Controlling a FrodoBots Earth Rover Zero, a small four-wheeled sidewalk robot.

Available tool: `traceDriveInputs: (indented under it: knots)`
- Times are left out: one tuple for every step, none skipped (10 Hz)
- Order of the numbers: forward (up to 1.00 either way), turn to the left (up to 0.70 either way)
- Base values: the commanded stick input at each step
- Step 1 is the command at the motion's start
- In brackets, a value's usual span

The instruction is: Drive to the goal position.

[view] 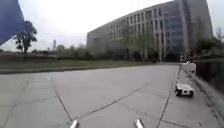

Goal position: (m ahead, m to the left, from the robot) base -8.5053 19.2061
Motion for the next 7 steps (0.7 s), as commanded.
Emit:
traceDriveInputs:
  knots:
    - [0.0, 0.7]
    - [0.0, 0.7]
    - [0.0, 0.7]
    - [0.0, 0.7]
    - [0.0, 0.7]
    - [0.0, 0.7]
    - [0.0, 0.7]
